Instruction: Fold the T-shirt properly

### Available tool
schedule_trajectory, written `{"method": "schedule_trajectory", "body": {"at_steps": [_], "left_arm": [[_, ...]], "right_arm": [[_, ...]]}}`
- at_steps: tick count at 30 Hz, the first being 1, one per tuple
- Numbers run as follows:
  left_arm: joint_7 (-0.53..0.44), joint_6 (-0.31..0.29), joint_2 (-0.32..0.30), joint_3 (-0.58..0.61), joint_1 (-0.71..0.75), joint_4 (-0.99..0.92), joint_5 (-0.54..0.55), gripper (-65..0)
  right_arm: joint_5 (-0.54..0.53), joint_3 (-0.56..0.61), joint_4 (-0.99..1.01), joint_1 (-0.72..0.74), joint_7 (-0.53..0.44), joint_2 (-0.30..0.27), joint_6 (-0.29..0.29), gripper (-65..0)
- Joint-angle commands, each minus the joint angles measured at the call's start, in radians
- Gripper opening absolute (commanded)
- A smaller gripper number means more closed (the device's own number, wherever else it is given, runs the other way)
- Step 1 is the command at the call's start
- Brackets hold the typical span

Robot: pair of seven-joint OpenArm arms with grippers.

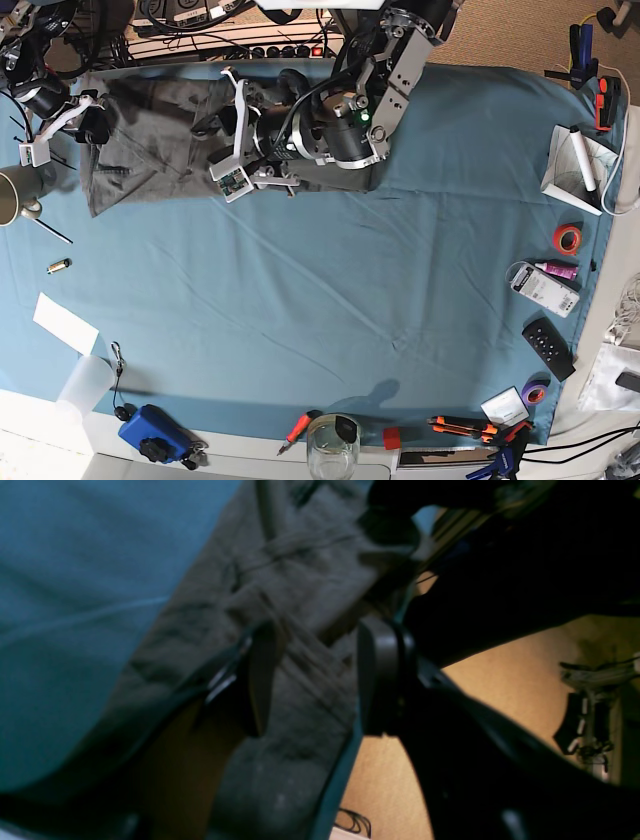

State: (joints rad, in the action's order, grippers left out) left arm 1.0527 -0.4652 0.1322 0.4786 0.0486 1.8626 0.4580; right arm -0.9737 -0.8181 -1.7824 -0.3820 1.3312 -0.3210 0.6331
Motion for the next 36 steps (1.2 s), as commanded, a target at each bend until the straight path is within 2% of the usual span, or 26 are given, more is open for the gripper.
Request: {"method": "schedule_trajectory", "body": {"at_steps": [1,4,5,8,10,13,15,20,23,25,30,36], "left_arm": [[-0.03,-0.003,0.025,0.003,-0.019,0.014,0.022,-37.9],[-0.006,-0.002,0.025,0.003,-0.031,0.016,0.019,-38.2],[0.019,0.014,0.025,0.003,-0.035,0.019,0.013,-39.5],[0.11,0.088,0.025,0.003,-0.043,0.044,-0.059,-48.4],[0.163,0.088,0.025,0.003,-0.042,0.058,-0.133,-55.1],[0.182,0.115,0.025,0.003,-0.029,0.059,-0.205,-61.5],[0.187,0.133,0.025,0.003,-0.024,0.062,-0.224,-62.3],[0.192,0.133,0.014,0.003,-0.01,0.084,-0.237,-62.3],[0.168,0.136,0.011,0.003,0.007,0.08,-0.322,-64.6],[0.136,0.17,-0.014,0.003,0.01,0.066,-0.352,-65.0],[0.136,0.177,-0.06,0.003,0.006,-0.008,-0.358,-65.0],[0.133,0.178,-0.06,0.003,-0.007,-0.016,-0.362,-65.0]], "right_arm": [[-0.02,-0.01,-0.017,0.003,-0.019,-0.023,0.006,-47.4],[-0.02,-0.01,-0.017,0.003,-0.023,-0.023,0.006,-47.4],[-0.02,-0.01,-0.016,0.003,-0.023,-0.023,0.006,-47.4],[-0.02,-0.01,-0.017,0.003,-0.035,-0.023,0.007,-47.4],[-0.02,-0.01,-0.017,0.003,-0.055,-0.023,0.017,-47.4],[-0.02,-0.01,-0.017,0.003,-0.069,-0.023,0.03,-47.4],[-0.02,-0.01,-0.017,0.014,-0.068,-0.023,0.03,-47.4],[-0.008,-0.01,-0.017,0.053,-0.068,-0.023,0.029,-47.4],[0.008,-0.01,-0.017,0.066,-0.068,-0.023,0.029,-47.4],[0.008,-0.01,-0.017,0.069,-0.068,-0.023,0.03,-47.4],[0.01,-0.01,-0.017,0.069,-0.069,-0.023,0.029,-47.4],[0.01,-0.01,-0.017,0.069,-0.068,-0.023,0.029,-47.4]]}}
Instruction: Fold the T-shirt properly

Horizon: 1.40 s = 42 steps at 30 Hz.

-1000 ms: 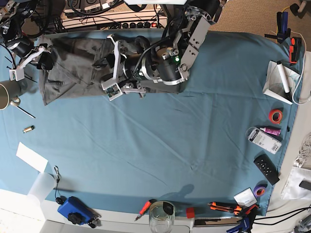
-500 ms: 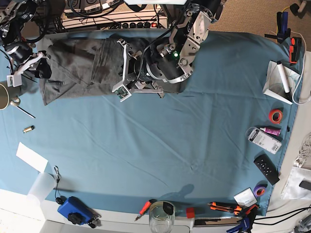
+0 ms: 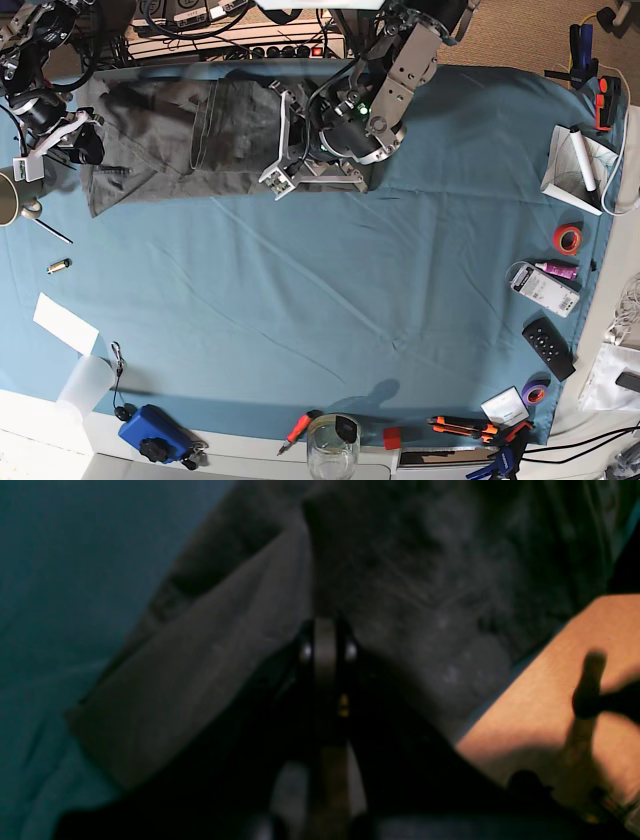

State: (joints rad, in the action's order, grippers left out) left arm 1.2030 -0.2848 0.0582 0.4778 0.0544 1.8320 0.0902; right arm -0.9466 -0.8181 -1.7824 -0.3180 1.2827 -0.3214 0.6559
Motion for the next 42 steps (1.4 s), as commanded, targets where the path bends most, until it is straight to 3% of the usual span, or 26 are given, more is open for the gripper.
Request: {"method": "schedule_trajectory", "body": {"at_steps": [1,7,11,15,23,28,35,38,42], "left_arm": [[-0.014,-0.003,0.014,0.003,-0.017,0.016,0.006,-65.0],[0.009,0.027,0.014,0.003,-0.012,0.085,0.003,-65.0],[0.008,0.03,0.014,0.003,0.021,0.137,-0.079,-65.0],[0.002,0.083,0.014,0.003,0.055,0.173,-0.122,-65.0],[0.003,0.083,0.014,0.003,0.086,0.178,-0.121,-65.0],[0.002,0.083,0.014,0.003,0.099,0.178,-0.121,-65.0],[0.001,0.082,0.014,0.003,0.101,0.178,-0.121,-65.0],[0.002,0.082,0.014,0.003,0.101,0.178,-0.121,-65.0],[0.005,0.082,0.014,0.003,0.101,0.178,-0.121,-65.0]], "right_arm": [[-0.018,-0.01,-0.017,0.005,-0.02,-0.023,0.006,-47.4],[-0.044,-0.023,-0.017,0.011,-0.039,-0.025,0.007,-47.4],[-0.047,-0.092,-0.017,0.048,-0.052,-0.025,0.006,-47.4],[0.009,-0.158,-0.017,0.069,-0.07,-0.029,0.006,-47.4],[0.029,-0.163,-0.017,0.063,-0.05,-0.062,0.006,-47.3],[0.05,-0.163,-0.016,0.053,-0.024,-0.065,0.006,-37.1],[0.046,-0.165,-0.018,0.057,-0.034,-0.068,-0.012,-36.9],[0.051,-0.164,-0.018,0.077,0.005,-0.073,0.003,-36.9],[0.13,-0.133,0.032,0.086,-0.032,-0.073,0.006,-36.9]]}}
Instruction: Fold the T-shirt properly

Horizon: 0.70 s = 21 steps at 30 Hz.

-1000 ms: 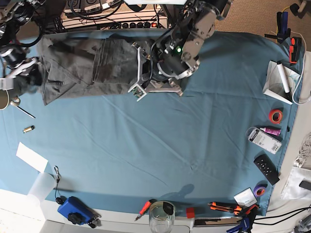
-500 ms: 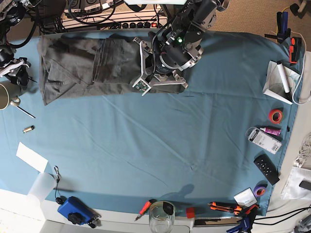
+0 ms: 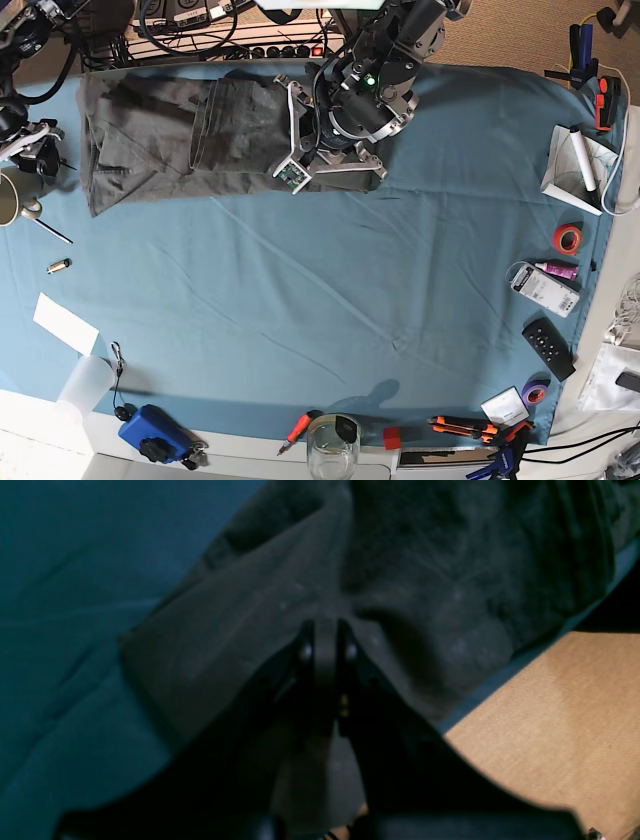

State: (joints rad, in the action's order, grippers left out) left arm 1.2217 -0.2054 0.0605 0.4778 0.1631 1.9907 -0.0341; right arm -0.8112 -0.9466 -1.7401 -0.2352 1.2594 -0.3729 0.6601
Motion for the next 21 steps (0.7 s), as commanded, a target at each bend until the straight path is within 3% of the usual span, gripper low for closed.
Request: {"method": "schedule_trajectory", "body": {"at_steps": [1,5,7,18,21], "left_arm": [[-0.01,0.003,0.011,0.003,-0.007,0.019,0.003,-65.0],[-0.006,0.003,0.011,0.003,-0.005,0.019,0.003,-65.0],[-0.005,0.003,0.009,0.003,-0.005,0.019,0.003,-65.0],[-0.01,0.034,-0.076,0.003,-0.005,0.056,-0.1,-65.0],[-0.011,0.034,-0.08,0.003,-0.005,0.068,-0.1,-65.0]], "right_arm": [[0.009,0.013,0.027,0.004,-0.024,-0.024,-0.007,-36.9],[-0.076,0.07,0.209,0.053,-0.018,-0.046,-0.012,-36.9],[-0.116,0.074,0.277,0.103,0.047,-0.056,-0.001,-36.9],[-0.123,0.074,0.512,0.184,0.137,-0.092,0.017,-36.9],[-0.222,0.074,0.512,0.182,0.137,-0.091,0.018,-36.9]]}}
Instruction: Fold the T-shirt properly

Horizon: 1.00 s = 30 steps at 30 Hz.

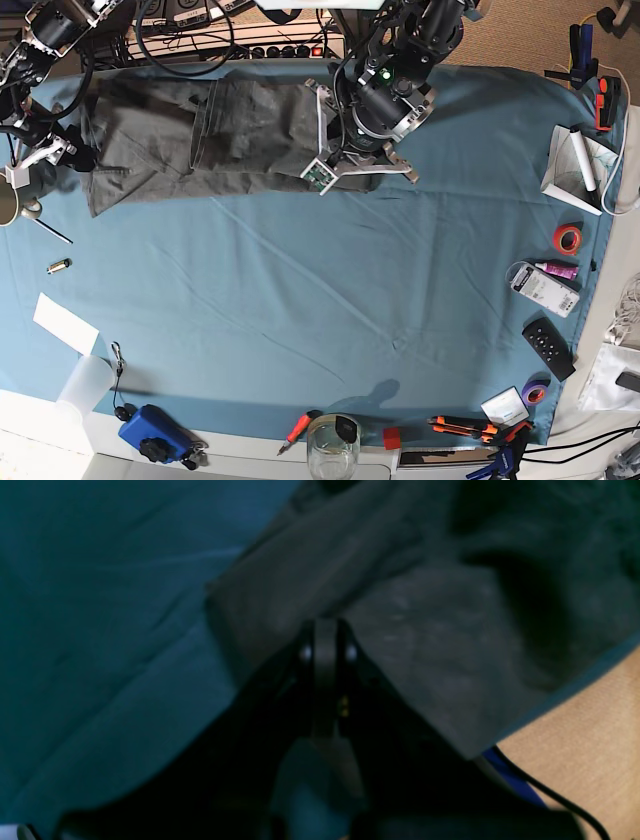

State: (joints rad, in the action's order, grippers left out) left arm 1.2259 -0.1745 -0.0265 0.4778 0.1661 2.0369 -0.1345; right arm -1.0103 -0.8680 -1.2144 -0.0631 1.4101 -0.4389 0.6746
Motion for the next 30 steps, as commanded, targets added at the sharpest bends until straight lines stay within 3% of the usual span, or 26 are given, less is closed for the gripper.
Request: {"method": "schedule_trajectory", "body": {"at_steps": [1,17,25,30], "left_arm": [[-0.015,0.003,0.007,0.003,-0.008,0.022,0.002,-65.0],[-0.013,0.003,0.006,0.003,0.004,0.022,0.008,-65.0],[0.007,0.003,0.006,0.003,0.029,0.023,-0.005,-65.0],[0.008,0.002,0.005,0.003,0.057,0.042,-0.01,-65.0]], "right_arm": [[-0.039,-0.004,-0.014,0.01,-0.014,-0.025,0.012,-36.9],[-0.164,0.006,-0.014,-0.136,-0.014,-0.018,0.023,-36.9],[-0.22,0.199,-0.014,-0.136,-0.014,-0.018,0.023,-36.9],[-0.193,0.224,-0.014,-0.136,-0.014,-0.019,0.023,-37.1]]}}
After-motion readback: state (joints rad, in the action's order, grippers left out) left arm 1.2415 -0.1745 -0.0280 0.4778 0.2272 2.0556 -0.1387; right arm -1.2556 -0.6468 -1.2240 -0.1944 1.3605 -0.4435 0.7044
